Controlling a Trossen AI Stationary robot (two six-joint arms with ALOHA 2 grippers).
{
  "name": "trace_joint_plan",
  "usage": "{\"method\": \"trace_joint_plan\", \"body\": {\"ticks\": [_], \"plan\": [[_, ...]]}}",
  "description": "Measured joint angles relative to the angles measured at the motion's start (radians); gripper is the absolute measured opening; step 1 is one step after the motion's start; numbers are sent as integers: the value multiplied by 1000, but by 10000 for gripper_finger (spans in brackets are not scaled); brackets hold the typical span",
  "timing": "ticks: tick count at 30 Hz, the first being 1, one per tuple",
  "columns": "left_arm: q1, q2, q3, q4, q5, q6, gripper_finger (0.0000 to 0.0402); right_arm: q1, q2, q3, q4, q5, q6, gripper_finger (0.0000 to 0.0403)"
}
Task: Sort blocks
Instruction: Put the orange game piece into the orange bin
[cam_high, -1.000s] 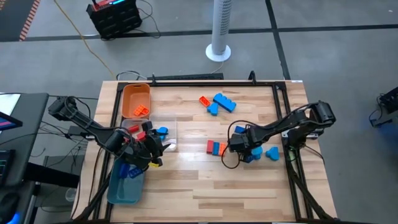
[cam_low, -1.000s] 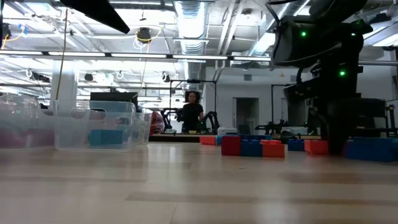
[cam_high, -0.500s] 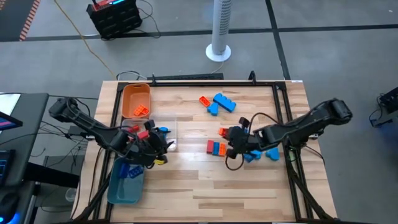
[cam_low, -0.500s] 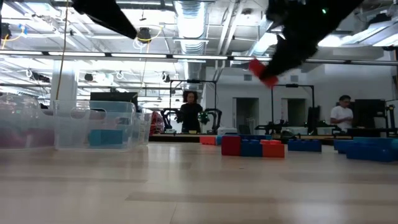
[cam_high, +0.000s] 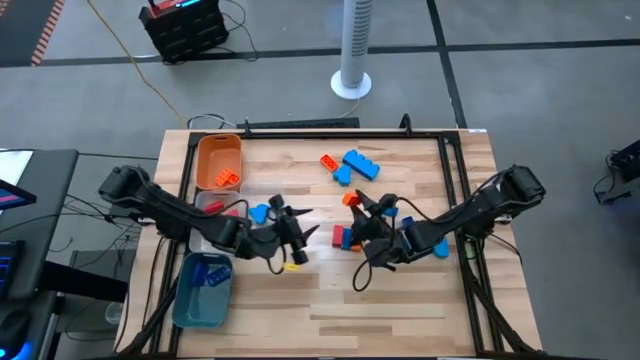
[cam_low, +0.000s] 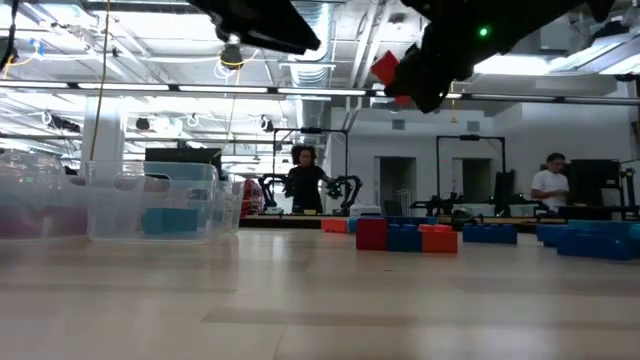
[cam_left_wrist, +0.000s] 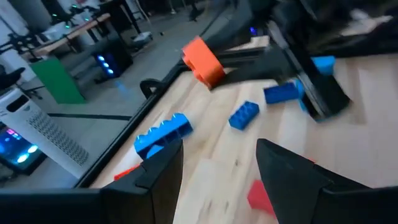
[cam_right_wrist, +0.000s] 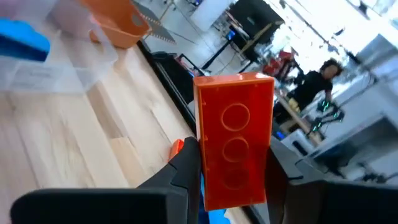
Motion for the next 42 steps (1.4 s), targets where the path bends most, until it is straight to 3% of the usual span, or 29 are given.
{"method": "trace_joint_plan", "body": {"ticks": [5, 12, 24, 42], "plan": [[46, 69, 0, 139, 17, 18, 197, 13, 48, 0, 86, 7, -106, 116], [68, 69, 0, 175, 103, 8, 197, 22, 56, 0, 130, -11, -156, 116], [15, 71, 0, 164, 146, 381, 197, 17, 55, 3, 168, -367, -178, 116], [-37, 71, 0, 190, 268, 456, 197, 11, 49, 85, 174, -698, -122, 116]]}}
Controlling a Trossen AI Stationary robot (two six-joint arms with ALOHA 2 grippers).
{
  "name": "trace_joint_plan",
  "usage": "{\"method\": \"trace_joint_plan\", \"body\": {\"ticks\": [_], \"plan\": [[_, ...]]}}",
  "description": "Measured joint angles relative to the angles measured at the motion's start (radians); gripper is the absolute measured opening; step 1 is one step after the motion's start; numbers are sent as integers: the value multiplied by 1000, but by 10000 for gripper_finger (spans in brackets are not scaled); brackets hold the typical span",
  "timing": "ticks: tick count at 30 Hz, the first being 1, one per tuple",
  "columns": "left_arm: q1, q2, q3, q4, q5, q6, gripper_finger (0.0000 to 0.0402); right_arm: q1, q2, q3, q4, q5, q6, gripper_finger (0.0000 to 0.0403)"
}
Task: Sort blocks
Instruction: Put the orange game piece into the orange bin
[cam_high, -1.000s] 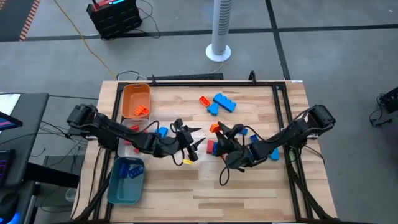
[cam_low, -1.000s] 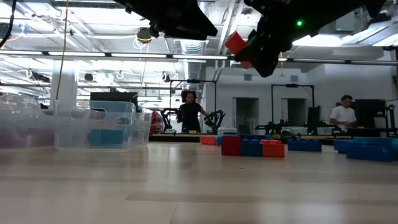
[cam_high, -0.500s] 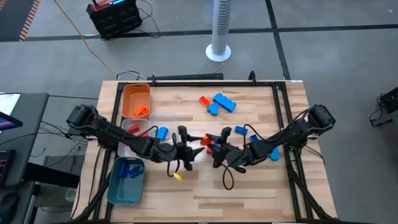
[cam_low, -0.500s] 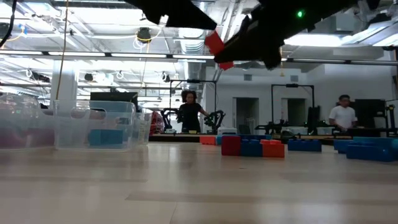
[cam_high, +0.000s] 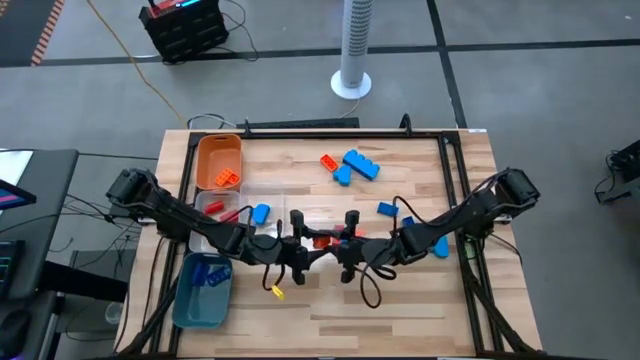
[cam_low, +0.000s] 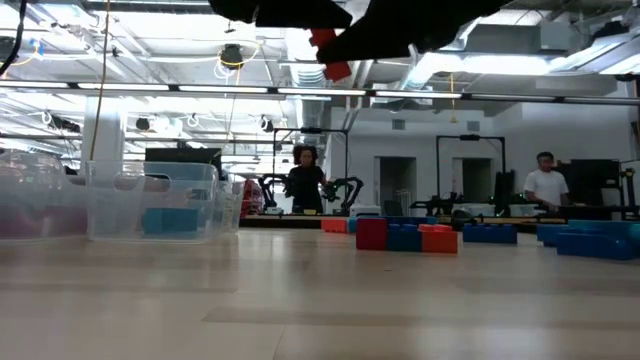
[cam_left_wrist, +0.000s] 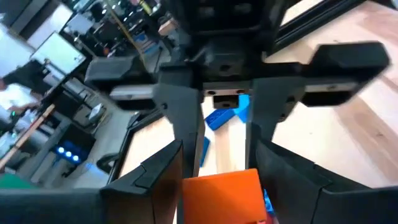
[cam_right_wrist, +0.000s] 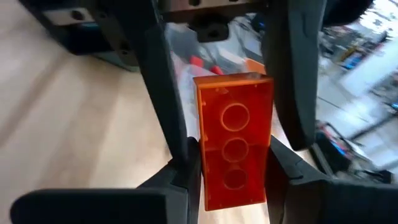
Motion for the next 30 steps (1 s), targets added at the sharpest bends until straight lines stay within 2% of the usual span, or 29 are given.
{"method": "trace_joint_plan", "body": {"ticks": [9, 15, 24, 30], "plan": [[-38, -1, -15, 86, 22, 82, 174, 0, -44, 0, 25, -147, 15, 116], [-39, -1, -77, 232, 62, 115, 169, 2, -44, 0, 39, -156, 22, 116], [-40, -1, -80, 236, 63, 98, 164, 3, -44, 0, 62, -159, 17, 118], [-35, -1, -80, 233, 53, 80, 138, 1, -44, 0, 63, -158, 25, 150]]}}
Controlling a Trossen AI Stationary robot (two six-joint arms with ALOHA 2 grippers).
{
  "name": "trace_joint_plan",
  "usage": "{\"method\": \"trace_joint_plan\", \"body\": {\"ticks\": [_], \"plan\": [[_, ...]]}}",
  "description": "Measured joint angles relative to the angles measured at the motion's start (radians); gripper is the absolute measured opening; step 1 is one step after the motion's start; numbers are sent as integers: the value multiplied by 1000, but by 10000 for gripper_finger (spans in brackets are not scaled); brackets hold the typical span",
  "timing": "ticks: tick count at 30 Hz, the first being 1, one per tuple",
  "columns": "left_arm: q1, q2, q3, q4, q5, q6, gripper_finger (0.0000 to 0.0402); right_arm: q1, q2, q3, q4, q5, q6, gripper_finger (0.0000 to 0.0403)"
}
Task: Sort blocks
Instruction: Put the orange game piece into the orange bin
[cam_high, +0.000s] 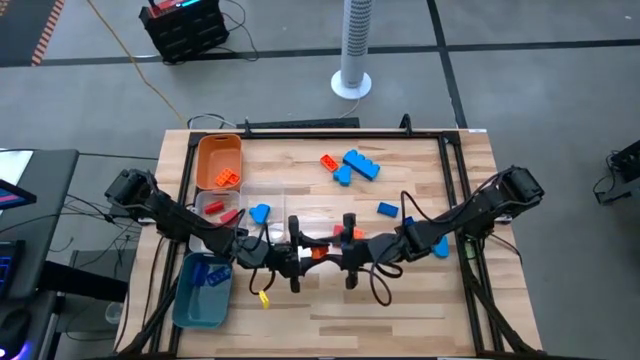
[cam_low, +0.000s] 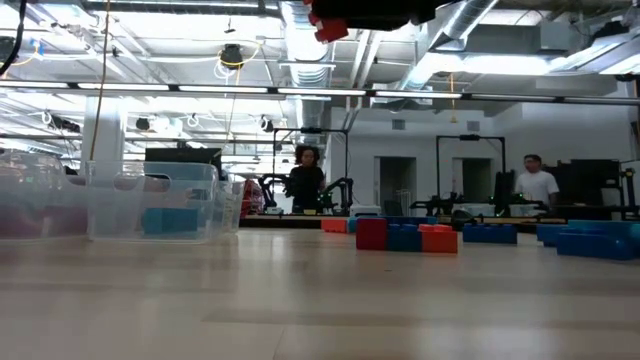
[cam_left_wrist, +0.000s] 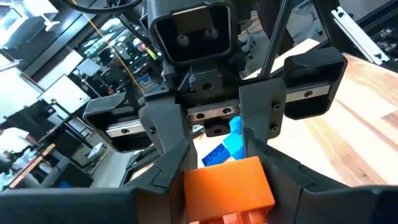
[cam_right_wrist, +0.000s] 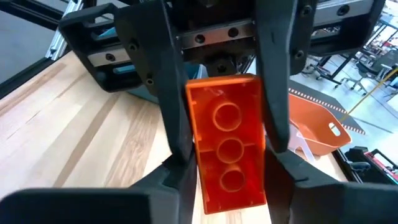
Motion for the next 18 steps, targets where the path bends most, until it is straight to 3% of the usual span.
{"method": "trace_joint_plan", "body": {"ticks": [4, 9, 18], "plan": [[8, 0, -1, -8, 0, -6, 127, -1, -1, 0, 0, 3, 22, 188], [11, 2, -1, -29, -44, -16, 127, 1, -2, 1, -64, 112, 42, 224], [19, 2, -3, -68, -59, -40, 127, -1, -4, 2, -117, 124, 71, 234]]}}
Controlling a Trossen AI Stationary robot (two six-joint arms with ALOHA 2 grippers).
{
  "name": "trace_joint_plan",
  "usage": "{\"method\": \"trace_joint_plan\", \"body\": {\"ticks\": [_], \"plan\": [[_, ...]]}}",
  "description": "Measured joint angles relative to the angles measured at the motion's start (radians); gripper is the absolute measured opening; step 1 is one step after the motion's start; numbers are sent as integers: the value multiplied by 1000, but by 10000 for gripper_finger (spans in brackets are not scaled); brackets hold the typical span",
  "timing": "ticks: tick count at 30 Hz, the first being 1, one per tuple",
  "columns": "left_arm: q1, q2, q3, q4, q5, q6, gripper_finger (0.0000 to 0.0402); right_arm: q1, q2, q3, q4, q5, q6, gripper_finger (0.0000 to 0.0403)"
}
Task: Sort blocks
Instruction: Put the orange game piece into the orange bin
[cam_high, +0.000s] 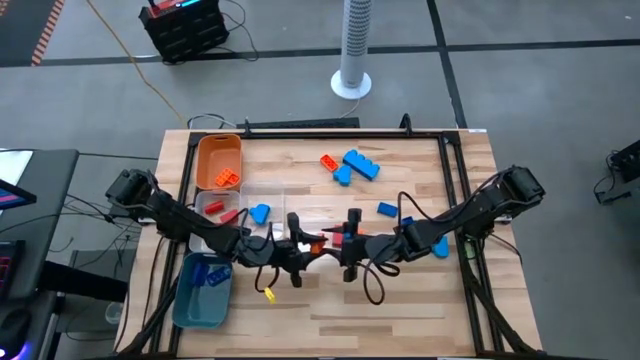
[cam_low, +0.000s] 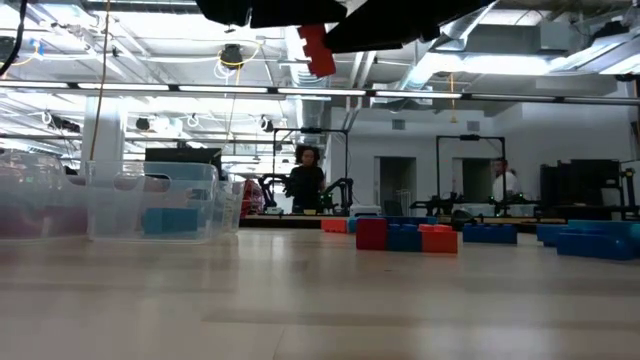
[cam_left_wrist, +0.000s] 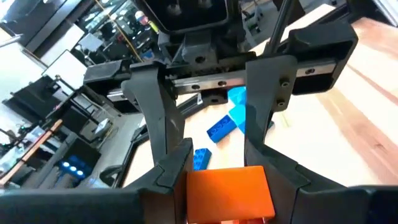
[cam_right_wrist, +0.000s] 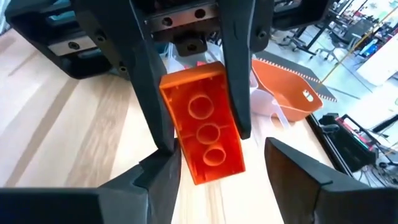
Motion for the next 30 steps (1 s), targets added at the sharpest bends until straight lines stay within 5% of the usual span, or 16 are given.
{"method": "trace_joint_plan", "body": {"ticks": [23, 30], "plan": [[23, -205, -6, -463, -250, -251, 127, -56, 0, 1, -222, 0, 148, 234], [108, -325, -169, -471, -280, -342, 127, -72, 2, 0, -336, 0, 257, 234]]}}
